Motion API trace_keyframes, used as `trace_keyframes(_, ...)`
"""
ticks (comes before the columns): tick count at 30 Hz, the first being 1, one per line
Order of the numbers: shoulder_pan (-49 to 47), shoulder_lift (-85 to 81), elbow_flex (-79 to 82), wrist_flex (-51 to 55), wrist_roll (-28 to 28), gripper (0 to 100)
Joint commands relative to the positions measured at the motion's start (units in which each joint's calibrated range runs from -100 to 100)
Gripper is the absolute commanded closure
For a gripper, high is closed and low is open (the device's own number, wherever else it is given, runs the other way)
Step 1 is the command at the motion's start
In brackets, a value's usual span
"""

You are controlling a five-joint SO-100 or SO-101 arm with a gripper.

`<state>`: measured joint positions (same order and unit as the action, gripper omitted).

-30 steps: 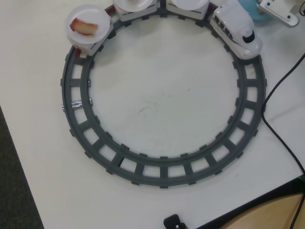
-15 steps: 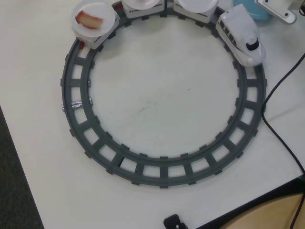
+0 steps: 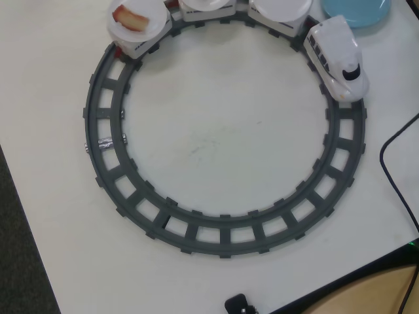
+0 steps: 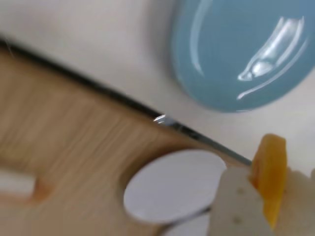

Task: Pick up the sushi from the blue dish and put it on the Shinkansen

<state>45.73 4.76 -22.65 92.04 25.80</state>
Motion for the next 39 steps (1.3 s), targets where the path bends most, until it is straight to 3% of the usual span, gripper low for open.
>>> trace_keyframes(1, -0.04, -12.82, 4.07, 2.06, 6.18, 98)
trace_keyframes(8, -0.04, -26.43, 25.34, -6.84, 22.49, 98)
trace_keyframes(14, -2.77, -39.37, 53.62, -28.75, 36.7, 98)
trace_keyframes(18, -7.35, -48.31, 71.48, -46.04, 42.89, 98)
trace_keyframes(23, -12.63, -61.75, 86.74, -57.93, 50.91, 98)
trace_keyframes(32, -18.79, -73.94, 101.73, -69.49, 56.37, 98)
trace_keyframes(39, -19.85, -74.44, 104.87, -69.92, 56.42, 98)
